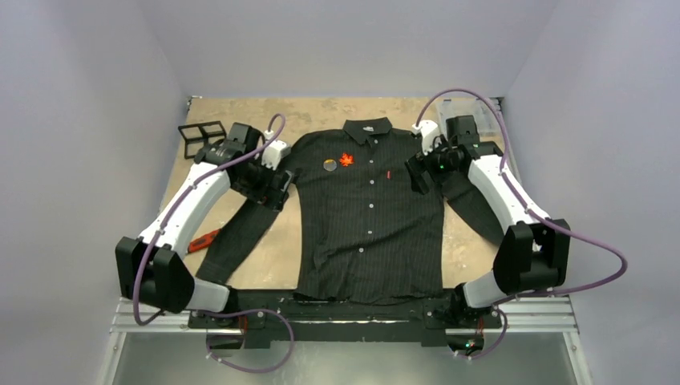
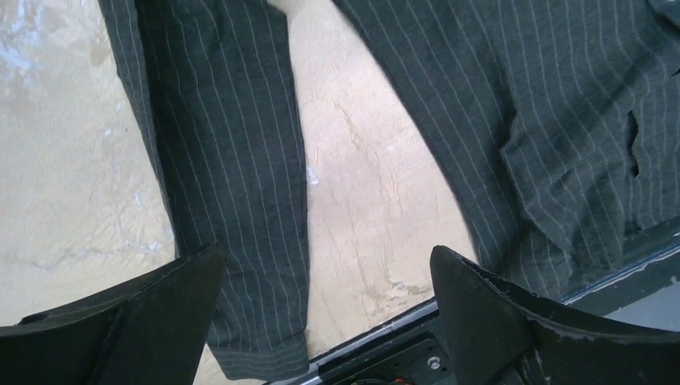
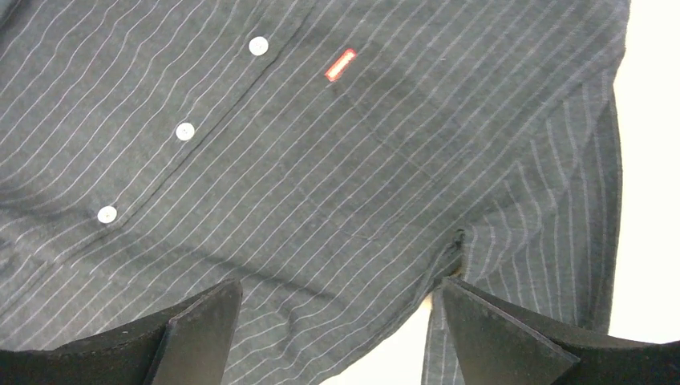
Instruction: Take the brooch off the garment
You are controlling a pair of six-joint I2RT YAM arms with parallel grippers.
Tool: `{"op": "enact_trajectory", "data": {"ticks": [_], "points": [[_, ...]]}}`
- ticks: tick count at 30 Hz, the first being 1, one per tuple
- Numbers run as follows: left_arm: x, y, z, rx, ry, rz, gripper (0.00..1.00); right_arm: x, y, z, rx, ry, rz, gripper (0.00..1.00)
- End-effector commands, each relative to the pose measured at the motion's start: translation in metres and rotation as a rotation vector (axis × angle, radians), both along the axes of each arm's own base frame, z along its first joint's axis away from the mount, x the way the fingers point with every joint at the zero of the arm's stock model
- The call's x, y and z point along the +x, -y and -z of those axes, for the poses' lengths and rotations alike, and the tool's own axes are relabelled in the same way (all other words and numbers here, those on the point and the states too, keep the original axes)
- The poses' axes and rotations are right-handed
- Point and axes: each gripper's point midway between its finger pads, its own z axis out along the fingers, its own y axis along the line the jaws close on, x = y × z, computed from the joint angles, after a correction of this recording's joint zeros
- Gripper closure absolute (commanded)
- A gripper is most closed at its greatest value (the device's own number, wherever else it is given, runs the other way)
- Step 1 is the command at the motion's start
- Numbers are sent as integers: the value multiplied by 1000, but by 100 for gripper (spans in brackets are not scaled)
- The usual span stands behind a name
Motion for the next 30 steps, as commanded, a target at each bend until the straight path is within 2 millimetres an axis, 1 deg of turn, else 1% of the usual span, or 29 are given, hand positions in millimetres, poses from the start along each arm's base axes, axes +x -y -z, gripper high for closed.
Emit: {"op": "enact_trajectory", "data": {"ticks": [1, 2, 4, 5, 6, 7, 10, 12, 15, 19, 22, 24, 26, 30], "points": [[44, 24, -16, -68, 55, 15, 0, -27, -13, 4, -67, -7, -136, 1], [55, 27, -18, -59, 59, 17, 0, -33, -15, 12, -104, -20, -158, 1], [78, 32, -15, -6, 75, 23, 0, -45, -18, 26, -163, -43, -198, 1], [89, 35, -10, 31, 78, 33, 0, -49, -18, 32, -184, -57, -210, 1], [98, 38, -4, 71, 76, 44, 0, -52, -17, 37, -199, -71, -214, 1], [109, 41, -6, 100, 84, 50, 0, -54, -15, 42, -208, -89, -214, 1], [126, 47, 8, 133, 19, 29, 0, -63, -12, 55, -230, -162, -233, 1], [133, 51, 19, 144, -21, 27, 0, -67, -10, 63, -245, -195, -238, 1], [143, 57, 35, 142, -51, 19, 0, -67, -5, 78, -282, -228, -234, 1], [149, 65, 48, 135, -87, 1, 3, -64, 0, 99, -328, -273, -219, 3], [149, 65, 60, 191, -102, 5, 5, -65, 11, 118, -391, -312, -209, 5], [142, 70, 65, 172, -137, 18, 5, -65, 10, 128, -391, -334, -205, 5], [132, 75, 73, 132, -184, 32, 5, -63, 16, 136, -418, -345, -197, 5], [112, 72, 88, 80, -289, 12, 8, -56, 37, 148, -486, -366, -183, 5]]}}
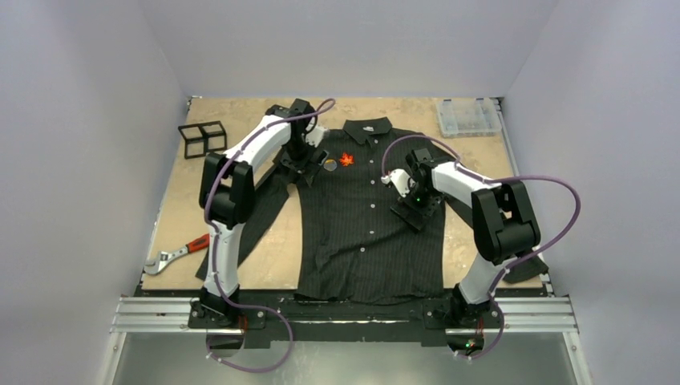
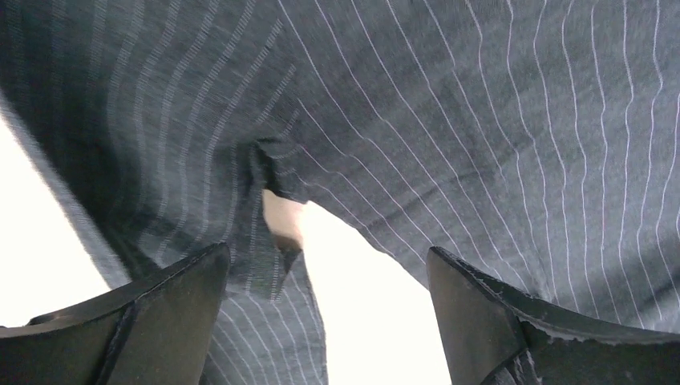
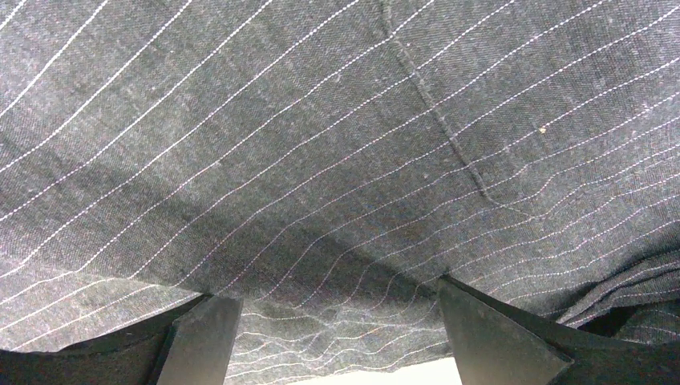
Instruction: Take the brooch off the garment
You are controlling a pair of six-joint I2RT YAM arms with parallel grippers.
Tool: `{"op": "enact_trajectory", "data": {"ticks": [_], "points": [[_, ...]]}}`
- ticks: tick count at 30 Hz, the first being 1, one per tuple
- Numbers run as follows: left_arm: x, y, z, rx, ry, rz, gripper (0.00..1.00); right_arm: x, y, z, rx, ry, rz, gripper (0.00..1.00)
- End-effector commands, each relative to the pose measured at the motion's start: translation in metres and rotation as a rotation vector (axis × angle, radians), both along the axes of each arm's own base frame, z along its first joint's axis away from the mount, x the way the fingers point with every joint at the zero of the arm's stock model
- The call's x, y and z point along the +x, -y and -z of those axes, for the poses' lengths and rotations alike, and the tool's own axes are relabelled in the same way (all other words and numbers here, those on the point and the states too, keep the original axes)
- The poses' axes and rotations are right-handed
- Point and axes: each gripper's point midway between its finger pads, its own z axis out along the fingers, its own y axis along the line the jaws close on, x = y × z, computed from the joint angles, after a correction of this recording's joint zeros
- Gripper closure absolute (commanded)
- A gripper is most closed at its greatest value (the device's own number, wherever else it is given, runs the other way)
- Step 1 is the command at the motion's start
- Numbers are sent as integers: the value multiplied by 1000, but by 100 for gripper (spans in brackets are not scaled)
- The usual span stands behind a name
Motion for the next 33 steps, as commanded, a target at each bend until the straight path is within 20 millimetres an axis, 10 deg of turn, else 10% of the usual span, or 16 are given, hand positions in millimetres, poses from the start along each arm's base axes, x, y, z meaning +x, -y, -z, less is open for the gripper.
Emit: {"op": "enact_trajectory", "data": {"ticks": [1, 11, 19, 25, 33], "points": [[-27, -1, 10, -72, -124, -56, 8, 16, 31, 20, -99, 3, 7, 6], [-91, -29, 23, -78, -198, -11, 11, 74, 91, 5, -210, 116, 65, 6], [-179, -9, -2, -244, -339, 67, 17, 118, 62, -42, -47, 209, 86, 6], [-80, 34, -95, -447, 139, 29, 13, 94, 33, -82, 127, 208, 63, 6], [8, 26, -39, -302, 66, -205, 18, 81, -13, -95, 299, 136, 124, 7]]}}
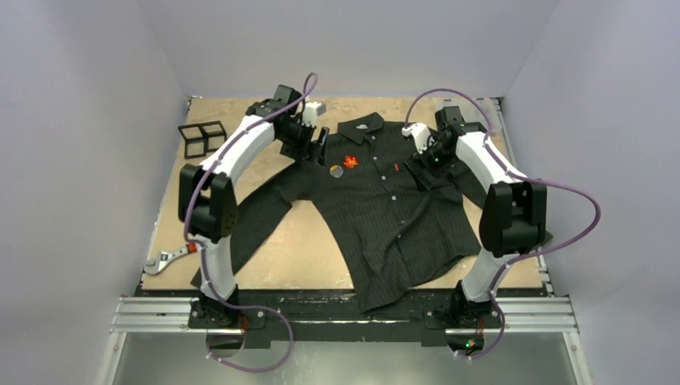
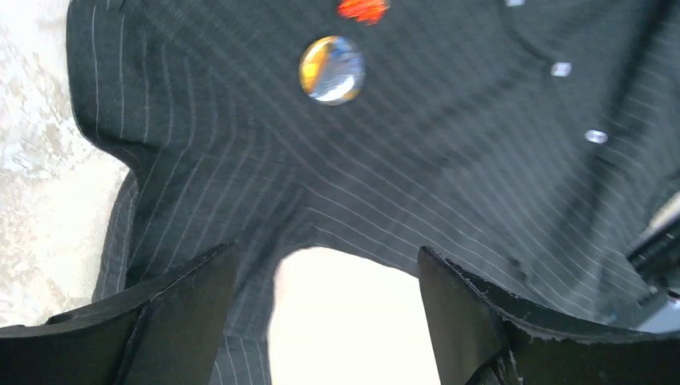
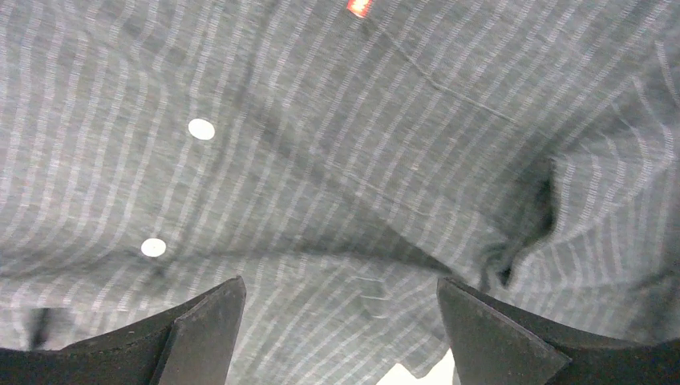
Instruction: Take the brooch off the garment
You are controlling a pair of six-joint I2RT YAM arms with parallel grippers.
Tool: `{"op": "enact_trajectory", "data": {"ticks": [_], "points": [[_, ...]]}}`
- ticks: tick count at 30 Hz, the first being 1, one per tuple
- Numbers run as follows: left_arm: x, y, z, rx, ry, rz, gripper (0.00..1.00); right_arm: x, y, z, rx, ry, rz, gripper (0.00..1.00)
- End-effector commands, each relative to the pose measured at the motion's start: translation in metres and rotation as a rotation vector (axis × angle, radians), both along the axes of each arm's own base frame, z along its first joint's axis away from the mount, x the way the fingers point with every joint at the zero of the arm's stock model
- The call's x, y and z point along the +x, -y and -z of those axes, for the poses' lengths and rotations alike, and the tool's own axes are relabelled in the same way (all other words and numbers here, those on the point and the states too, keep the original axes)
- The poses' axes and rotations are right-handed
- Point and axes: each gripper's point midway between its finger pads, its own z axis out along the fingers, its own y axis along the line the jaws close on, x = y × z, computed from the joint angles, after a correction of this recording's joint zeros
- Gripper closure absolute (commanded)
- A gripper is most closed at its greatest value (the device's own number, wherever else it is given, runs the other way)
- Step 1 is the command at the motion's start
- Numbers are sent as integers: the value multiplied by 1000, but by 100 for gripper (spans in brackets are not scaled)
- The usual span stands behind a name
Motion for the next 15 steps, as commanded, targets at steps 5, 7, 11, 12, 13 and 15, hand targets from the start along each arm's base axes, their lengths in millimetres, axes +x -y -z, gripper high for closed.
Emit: {"op": "enact_trajectory", "data": {"ticks": [5, 7, 11, 12, 13, 15], "points": [[23, -49, 67, 101, -157, -275, 17, 0, -75, -26, 198, 15, -8, 7], [17, -58, 75, 128, -199, -302, 18, 5, -89, -29, 223, 24, -11, 7], [-19, -68, 92, 170, -320, -316, 19, 21, -109, -38, 306, 19, 45, 7], [-26, -72, 95, 172, -331, -326, 19, 27, -114, -42, 332, 37, 59, 7], [-36, -79, 99, 181, -349, -346, 19, 35, -121, -47, 365, 70, 86, 5], [-52, -90, 102, 164, -371, -384, 19, 50, -137, -58, 445, 126, 149, 3]]}}
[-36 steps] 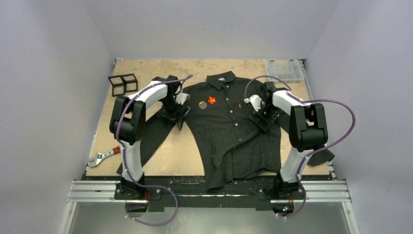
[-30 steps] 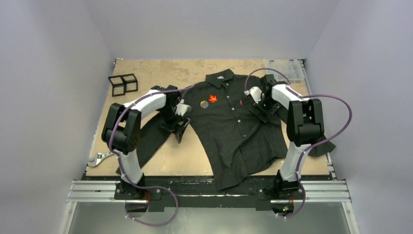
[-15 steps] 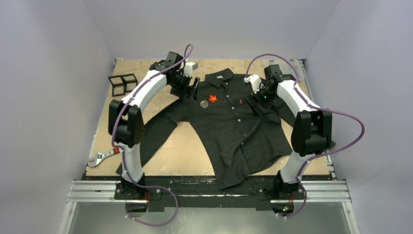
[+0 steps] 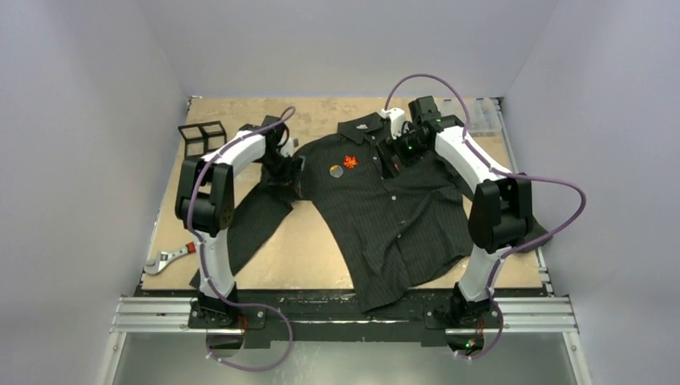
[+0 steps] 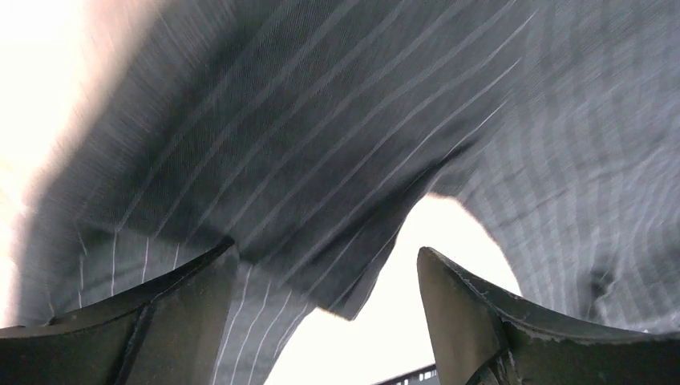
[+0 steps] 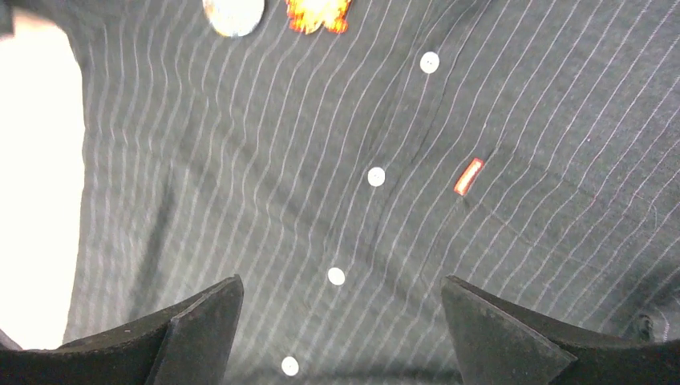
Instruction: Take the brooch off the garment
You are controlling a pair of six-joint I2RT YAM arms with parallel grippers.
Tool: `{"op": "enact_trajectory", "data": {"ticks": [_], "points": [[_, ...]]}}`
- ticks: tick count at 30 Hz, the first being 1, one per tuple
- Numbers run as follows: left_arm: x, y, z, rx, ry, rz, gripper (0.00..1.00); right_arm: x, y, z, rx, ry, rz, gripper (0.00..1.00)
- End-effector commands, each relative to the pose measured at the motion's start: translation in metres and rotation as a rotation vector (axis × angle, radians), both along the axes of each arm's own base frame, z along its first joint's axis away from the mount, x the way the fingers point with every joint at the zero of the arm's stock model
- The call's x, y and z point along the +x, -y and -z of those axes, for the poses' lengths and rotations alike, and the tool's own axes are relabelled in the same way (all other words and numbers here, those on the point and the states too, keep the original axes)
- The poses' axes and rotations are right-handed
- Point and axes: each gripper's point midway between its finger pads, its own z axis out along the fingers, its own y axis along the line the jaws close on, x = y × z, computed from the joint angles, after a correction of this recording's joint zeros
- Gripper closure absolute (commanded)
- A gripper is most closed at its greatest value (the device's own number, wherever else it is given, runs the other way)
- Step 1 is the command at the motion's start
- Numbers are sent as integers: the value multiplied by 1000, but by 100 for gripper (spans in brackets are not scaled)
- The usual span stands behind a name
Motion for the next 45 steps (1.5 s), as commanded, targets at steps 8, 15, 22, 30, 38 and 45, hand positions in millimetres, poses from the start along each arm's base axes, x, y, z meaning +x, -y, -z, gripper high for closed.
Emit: {"op": "enact_trajectory", "data": {"ticks": [8, 15, 22, 30, 38, 45], "points": [[-99, -41, 2, -42, -133, -104, 20, 43, -138, -49, 399, 51, 52, 6], [-114, -17, -109, -411, 251, -22, 4, 18, -242, -25, 448, 9, -76, 16], [-98, -76, -202, -343, 605, -184, 0, 22, -298, 14, 369, 80, -47, 22], [-102, -109, -218, -353, 629, -391, 0, -7, -324, 73, 304, 7, -181, 23], [-99, -108, -214, -386, 626, -434, 0, -124, -326, 88, 353, -279, -460, 25], [-99, -99, -188, -465, 570, -477, 0, -219, -327, 73, 388, -397, -645, 25]]}}
